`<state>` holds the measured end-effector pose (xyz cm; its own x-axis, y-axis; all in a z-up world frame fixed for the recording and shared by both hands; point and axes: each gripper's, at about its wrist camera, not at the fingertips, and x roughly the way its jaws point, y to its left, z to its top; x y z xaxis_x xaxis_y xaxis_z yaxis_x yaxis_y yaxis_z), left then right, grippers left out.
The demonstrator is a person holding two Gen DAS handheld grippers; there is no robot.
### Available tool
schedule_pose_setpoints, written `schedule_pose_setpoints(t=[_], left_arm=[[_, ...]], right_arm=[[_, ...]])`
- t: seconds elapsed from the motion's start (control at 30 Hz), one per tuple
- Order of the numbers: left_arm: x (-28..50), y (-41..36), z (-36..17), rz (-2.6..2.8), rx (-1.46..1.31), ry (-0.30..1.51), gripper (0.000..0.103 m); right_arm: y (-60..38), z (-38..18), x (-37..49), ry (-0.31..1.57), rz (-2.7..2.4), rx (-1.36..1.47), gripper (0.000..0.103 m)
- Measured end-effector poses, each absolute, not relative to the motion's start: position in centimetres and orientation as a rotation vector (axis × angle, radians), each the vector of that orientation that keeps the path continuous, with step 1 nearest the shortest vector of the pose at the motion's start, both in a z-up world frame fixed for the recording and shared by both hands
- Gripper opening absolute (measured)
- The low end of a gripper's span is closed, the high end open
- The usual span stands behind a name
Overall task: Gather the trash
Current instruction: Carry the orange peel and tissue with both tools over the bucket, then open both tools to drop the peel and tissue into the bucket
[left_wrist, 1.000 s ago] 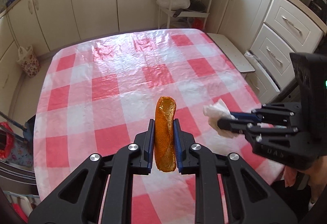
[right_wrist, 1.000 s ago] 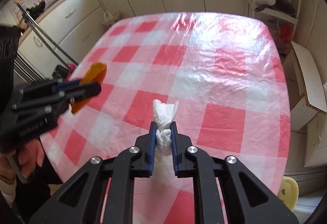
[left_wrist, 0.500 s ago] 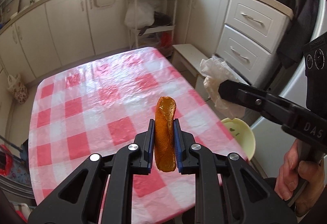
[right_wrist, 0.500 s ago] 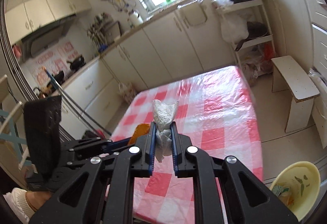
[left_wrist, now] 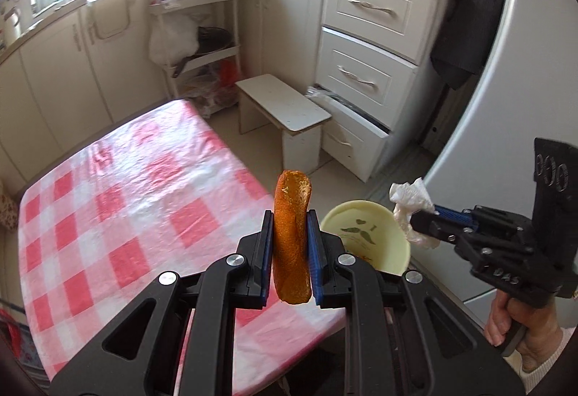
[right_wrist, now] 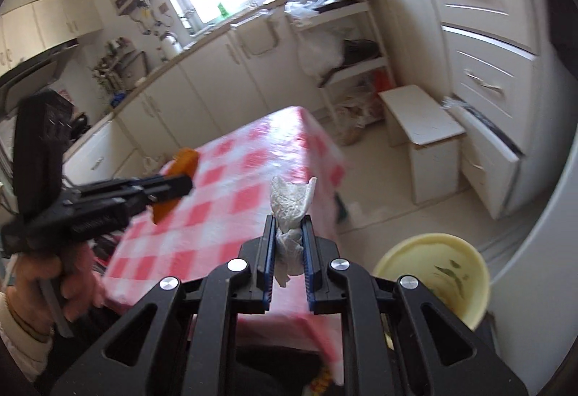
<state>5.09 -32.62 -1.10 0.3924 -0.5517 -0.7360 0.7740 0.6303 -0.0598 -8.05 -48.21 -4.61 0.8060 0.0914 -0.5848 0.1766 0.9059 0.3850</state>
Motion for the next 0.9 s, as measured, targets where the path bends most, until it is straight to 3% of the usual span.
schedule_pose_setpoints(t=[0.4,0.53,0.6,0.67,0.73,0.8,0.9], left_arm=[[4.2,-45.7,-5.0,-1.118,0.430,0.949,0.017],[4.4,-49.9,-8.1,-1.151,0.514,1.023,0.017],[4.9,-51.4,-9.8,-1.133,0.541,1.065,0.023],[5.4,-52.2,-11.0,-1.106,0.547,1.088,0.042],[5.7,-52.4,-11.4,-1.082,0.536,1.087,0.047],[5.7,-51.8,-10.9,-1.076,0.518,1.077,0.051],[5.2,-50.2,-9.1,-1.011,0.536,0.986,0.065]], right_arm=[[-54.6,-11.9,-9.9,0.751,-0.260,0.522,0.015],[-55.8,-14.1,-9.6,0.787,-0.284,0.544,0.020],[-56.3,-15.1,-9.1,0.812,-0.294,0.547,0.037],[-56.7,-16.0,-8.9,0.837,-0.300,0.557,0.041],[-56.7,-16.0,-9.0,0.844,-0.304,0.560,0.043],[-56.5,-15.6,-9.7,0.837,-0.312,0.562,0.052],[-56.0,-14.6,-10.7,0.824,-0.328,0.561,0.066]])
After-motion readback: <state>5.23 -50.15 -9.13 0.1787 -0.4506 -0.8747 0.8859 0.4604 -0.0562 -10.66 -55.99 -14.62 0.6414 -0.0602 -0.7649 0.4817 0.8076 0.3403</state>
